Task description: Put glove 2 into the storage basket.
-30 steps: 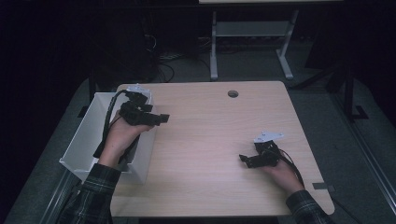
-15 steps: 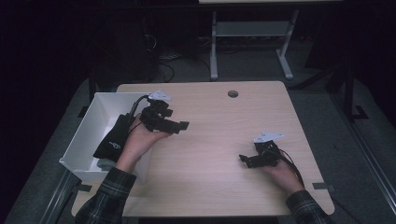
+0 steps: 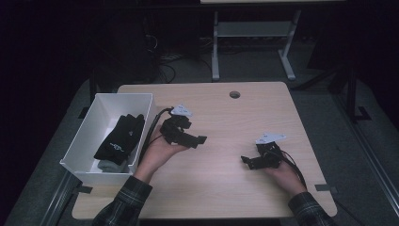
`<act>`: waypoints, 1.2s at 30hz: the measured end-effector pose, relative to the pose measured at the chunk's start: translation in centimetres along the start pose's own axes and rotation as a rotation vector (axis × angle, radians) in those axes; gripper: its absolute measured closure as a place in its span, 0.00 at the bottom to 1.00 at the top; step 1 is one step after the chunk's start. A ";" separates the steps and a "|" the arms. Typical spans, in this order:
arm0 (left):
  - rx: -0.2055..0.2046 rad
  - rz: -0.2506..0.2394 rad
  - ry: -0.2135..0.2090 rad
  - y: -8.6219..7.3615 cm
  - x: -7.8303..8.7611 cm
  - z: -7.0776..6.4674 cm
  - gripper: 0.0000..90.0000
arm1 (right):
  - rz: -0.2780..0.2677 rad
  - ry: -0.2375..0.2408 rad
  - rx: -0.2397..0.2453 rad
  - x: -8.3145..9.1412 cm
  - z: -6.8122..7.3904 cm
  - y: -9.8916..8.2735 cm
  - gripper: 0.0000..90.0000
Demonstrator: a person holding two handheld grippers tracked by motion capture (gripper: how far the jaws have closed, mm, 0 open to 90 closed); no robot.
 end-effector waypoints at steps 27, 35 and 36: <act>-0.091 0.041 -0.025 -4.6 -6.1 -2.4 0.16 | 0.000 0.000 0.000 0.0 0.0 0.0 0.15; -0.099 0.054 -0.013 -6.1 -7.1 -2.4 0.16 | 0.000 0.000 0.000 0.0 0.0 0.0 0.15; -0.101 0.054 -0.013 -6.3 -7.2 -2.4 0.16 | 0.001 0.000 -0.001 0.0 0.0 0.0 0.15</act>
Point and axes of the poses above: each handheld gripper's, and its own axes: x roughly backward along the jaws, y roughly out of its top, z roughly to its left, the point moved 10 cm from there along -x, roughly forward along the jaws, and after that the axes turned 2 degrees about -x, right-handed, at the moved point
